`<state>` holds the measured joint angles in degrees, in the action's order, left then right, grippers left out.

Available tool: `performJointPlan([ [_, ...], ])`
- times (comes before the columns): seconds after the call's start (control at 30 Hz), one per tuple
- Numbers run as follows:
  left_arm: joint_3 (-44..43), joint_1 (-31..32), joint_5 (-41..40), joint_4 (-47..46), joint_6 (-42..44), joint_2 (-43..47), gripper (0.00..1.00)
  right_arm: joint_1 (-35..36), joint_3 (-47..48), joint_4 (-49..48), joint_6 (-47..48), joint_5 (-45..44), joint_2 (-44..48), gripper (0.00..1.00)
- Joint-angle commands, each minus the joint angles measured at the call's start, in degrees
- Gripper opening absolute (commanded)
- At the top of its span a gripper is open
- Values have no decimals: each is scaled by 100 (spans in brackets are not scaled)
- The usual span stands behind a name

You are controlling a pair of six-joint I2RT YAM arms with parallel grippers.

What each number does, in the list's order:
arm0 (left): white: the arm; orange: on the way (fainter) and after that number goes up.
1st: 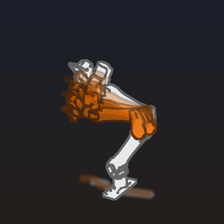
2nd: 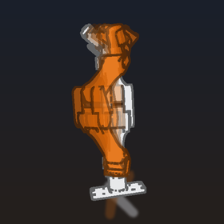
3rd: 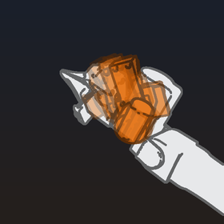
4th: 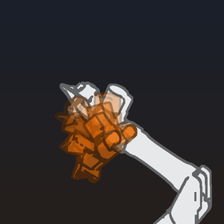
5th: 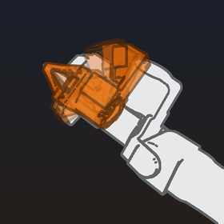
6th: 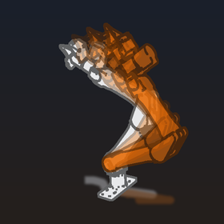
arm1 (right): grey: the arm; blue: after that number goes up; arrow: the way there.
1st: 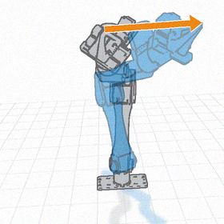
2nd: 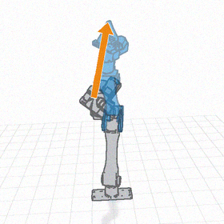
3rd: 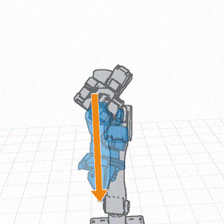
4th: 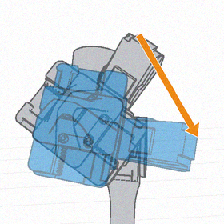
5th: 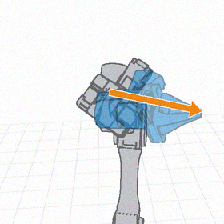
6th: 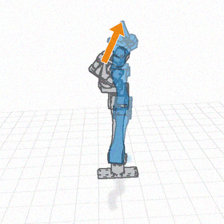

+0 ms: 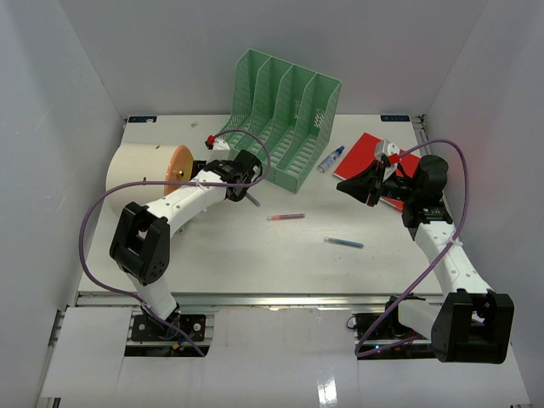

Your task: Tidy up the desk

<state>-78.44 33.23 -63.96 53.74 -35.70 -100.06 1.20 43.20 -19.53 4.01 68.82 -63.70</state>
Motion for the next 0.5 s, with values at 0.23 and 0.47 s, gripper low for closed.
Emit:
performJointPlan([
  [0.23,-274,-194,-96,222,-189,-272,52,-43,-40,-165,21,97,-8,13],
  [0.47,-199,-222,-180,245,-235,-312,42,-49,-40,-165,11,115,-11,13],
])
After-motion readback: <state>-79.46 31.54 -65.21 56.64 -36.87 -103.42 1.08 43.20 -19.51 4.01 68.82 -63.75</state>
